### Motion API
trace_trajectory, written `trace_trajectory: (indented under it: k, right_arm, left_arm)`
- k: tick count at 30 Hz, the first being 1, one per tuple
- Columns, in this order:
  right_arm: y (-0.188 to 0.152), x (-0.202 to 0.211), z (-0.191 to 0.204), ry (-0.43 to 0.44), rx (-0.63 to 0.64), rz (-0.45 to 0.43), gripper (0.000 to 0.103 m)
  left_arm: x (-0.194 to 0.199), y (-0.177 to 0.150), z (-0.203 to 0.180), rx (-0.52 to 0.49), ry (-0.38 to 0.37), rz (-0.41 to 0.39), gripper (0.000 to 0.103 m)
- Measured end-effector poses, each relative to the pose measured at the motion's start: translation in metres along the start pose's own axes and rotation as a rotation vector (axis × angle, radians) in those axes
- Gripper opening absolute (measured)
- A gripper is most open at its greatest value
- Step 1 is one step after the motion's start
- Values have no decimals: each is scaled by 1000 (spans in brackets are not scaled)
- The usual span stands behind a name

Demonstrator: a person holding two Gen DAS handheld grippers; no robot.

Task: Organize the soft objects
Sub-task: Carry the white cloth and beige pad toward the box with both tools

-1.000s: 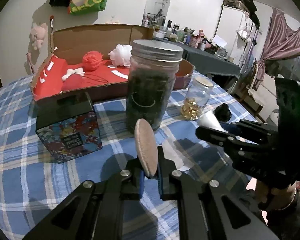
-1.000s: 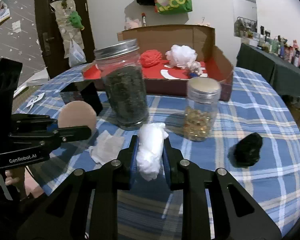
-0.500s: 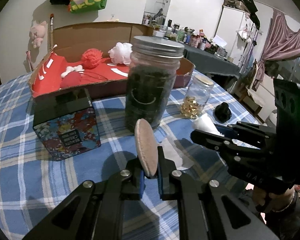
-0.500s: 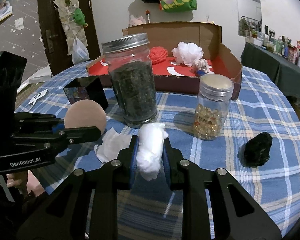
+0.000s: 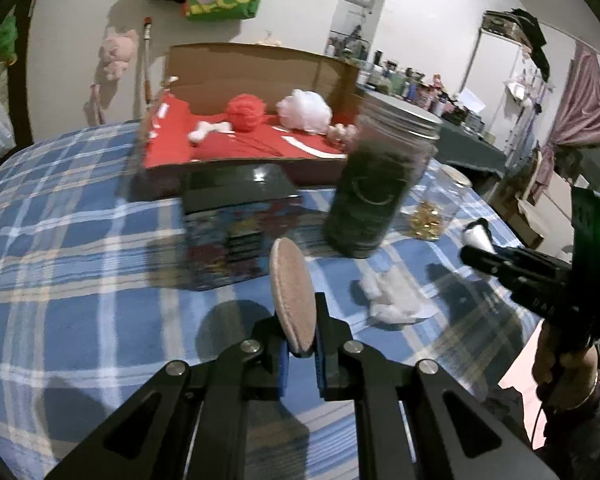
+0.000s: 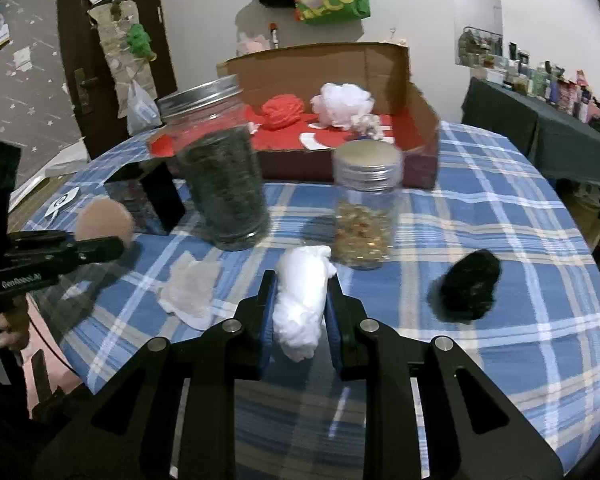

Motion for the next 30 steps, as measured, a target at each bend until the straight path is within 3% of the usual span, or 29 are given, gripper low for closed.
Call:
trace_trajectory:
  k: [12,23,30]
  right_arm:
    - [4,6,-39,-39,-53,23,21]
    - [23,0,-68,-27,-70,26,21]
    - [40,-12,-83,6,-46,48,21]
  left_arm:
    - [11,11,54,71,69,-3,10]
    - [-6,28,85,73,33,21,10]
    - [-15,45,89,8,15,42,10]
Point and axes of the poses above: each gripper's, at about its wrist camera, not at the fingertips, and x roughly against the way its jaws point, z to its left, y to its top, the point moved 4 cm from there along -x, roughly the way its jaws point, and after that the axes turned 4 degrees about x, right-handed, at the moved point
